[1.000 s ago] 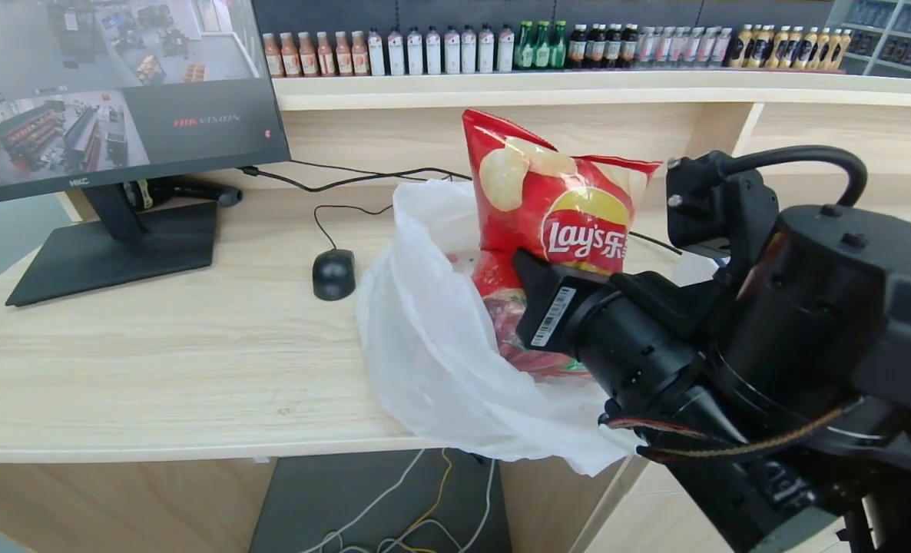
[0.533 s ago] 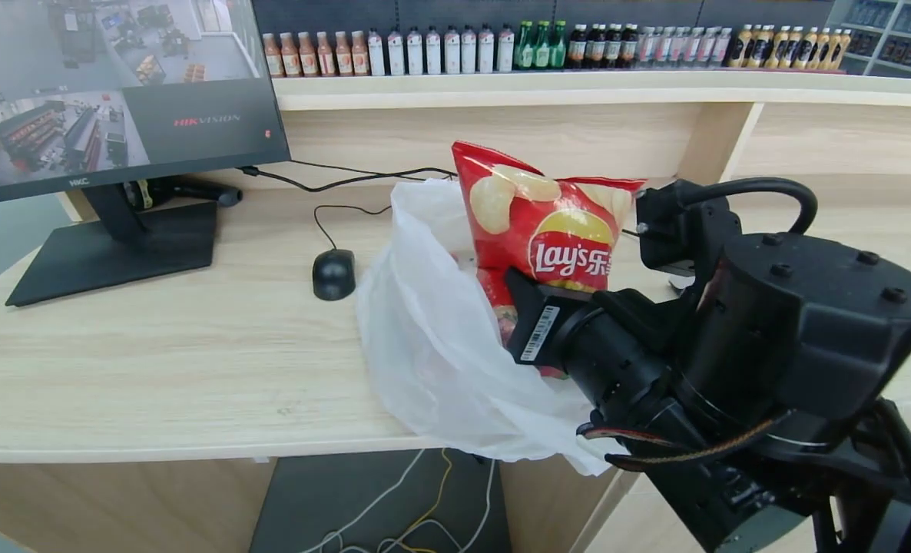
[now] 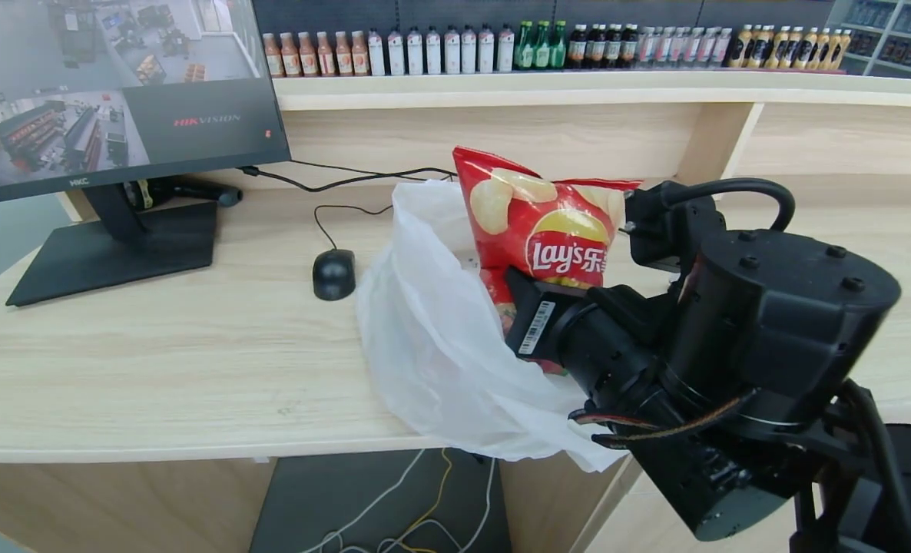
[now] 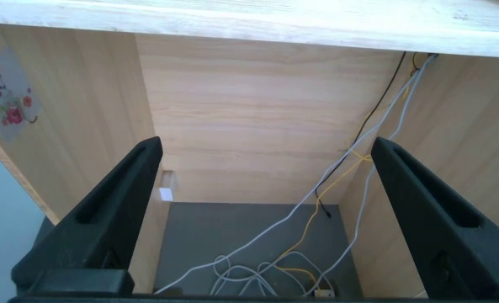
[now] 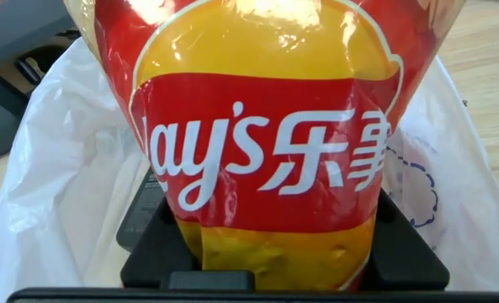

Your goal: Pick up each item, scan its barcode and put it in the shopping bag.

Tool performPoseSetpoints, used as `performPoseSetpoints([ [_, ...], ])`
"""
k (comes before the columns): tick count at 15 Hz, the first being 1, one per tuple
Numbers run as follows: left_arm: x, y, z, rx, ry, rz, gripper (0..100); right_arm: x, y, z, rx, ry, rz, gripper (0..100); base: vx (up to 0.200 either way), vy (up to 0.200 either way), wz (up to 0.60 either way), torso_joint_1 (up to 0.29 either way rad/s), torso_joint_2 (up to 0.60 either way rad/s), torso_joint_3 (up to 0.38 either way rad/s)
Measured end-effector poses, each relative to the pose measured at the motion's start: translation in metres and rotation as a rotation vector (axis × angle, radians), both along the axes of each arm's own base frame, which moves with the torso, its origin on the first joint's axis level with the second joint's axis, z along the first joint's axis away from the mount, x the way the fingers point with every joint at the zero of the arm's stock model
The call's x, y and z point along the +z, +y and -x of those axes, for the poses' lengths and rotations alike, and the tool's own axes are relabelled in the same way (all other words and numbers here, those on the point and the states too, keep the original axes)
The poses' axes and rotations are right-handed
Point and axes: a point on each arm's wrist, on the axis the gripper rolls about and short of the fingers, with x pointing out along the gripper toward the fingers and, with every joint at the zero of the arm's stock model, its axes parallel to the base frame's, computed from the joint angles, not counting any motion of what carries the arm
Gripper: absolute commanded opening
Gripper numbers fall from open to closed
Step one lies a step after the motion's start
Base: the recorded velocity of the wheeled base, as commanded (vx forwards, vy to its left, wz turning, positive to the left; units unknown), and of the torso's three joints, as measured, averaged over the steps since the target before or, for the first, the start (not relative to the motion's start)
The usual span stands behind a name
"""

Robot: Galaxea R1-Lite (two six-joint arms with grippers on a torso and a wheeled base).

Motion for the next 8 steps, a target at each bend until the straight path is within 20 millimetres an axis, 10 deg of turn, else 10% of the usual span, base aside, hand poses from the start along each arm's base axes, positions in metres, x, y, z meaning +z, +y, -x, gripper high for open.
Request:
performPoseSetpoints([
  [1, 0.0000, 0.0000, 0.0000, 0.000, 0.000, 0.000, 100, -0.0002, 0.0004, -0.0003, 0.004, 0.000, 0.001, 0, 0.000, 0.000, 0.00, 0.000, 0.00, 0.000],
  [2, 0.0000, 0.0000, 0.0000, 0.000, 0.000, 0.000, 100, -0.0003, 0.0006, -0.0007, 0.006, 0.001, 0.001, 100, 0.000, 0.000, 0.00, 0.000, 0.00, 0.000],
  [8, 0.0000, 0.0000, 0.0000, 0.000, 0.000, 0.000, 100, -0.0014, 0.0008, -0.0008, 0.007, 0.001, 0.003, 100, 0.000, 0.000, 0.00, 0.000, 0.00, 0.000],
])
